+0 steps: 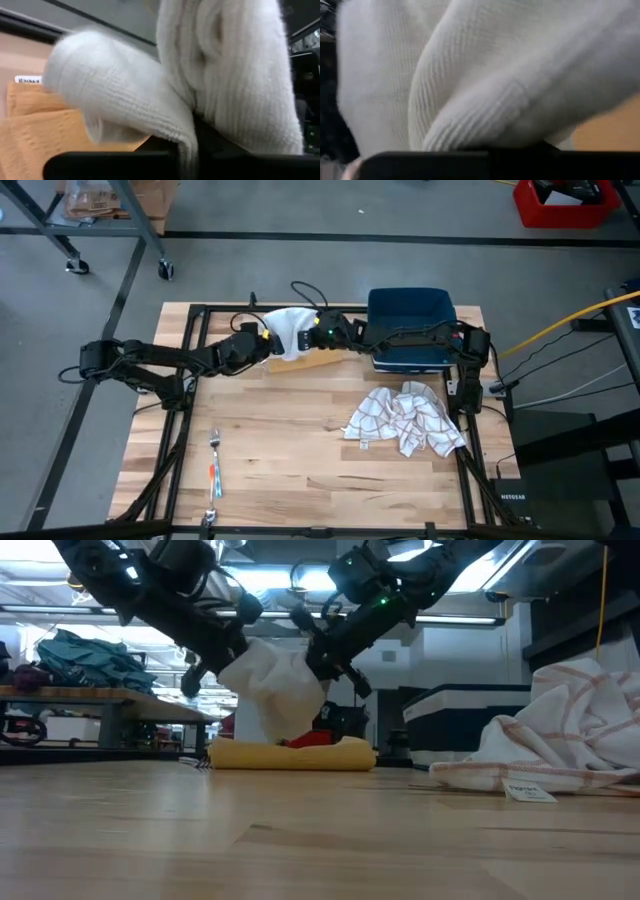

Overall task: Fold towel
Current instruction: Stack the left folded white towel on top of the yellow towel

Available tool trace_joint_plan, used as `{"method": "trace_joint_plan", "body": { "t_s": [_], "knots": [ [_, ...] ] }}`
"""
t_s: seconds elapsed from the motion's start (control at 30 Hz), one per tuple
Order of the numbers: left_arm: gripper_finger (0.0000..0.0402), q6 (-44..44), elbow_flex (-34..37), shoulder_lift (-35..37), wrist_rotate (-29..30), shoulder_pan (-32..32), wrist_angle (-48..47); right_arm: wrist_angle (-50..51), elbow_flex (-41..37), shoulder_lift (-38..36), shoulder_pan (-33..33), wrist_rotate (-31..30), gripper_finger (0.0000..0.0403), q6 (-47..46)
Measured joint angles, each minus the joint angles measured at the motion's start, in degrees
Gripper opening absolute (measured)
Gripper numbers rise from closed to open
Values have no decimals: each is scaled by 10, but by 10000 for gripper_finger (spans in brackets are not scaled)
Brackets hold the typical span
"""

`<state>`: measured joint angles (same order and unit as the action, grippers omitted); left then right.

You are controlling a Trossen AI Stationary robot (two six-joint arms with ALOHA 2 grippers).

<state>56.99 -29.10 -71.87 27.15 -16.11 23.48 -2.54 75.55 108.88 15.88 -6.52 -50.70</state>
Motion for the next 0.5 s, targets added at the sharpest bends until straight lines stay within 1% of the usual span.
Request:
{"method": "trace_joint_plan", "body": {
  "t_s": [0.1,0.23,0.3,0.5],
  "knots": [
    [12,11,0,-26,-10,-5,1,28,0,0,-1,-3,15,0],
    [12,38,0,-70,-13,-5,0,93,-1,1,-1,-35,15,0],
    [12,51,0,-87,-13,-5,0,114,-1,1,-1,-38,15,0],
    [13,69,0,-113,-13,-5,-8,126,-14,28,-1,-49,16,0]
  ]
}}
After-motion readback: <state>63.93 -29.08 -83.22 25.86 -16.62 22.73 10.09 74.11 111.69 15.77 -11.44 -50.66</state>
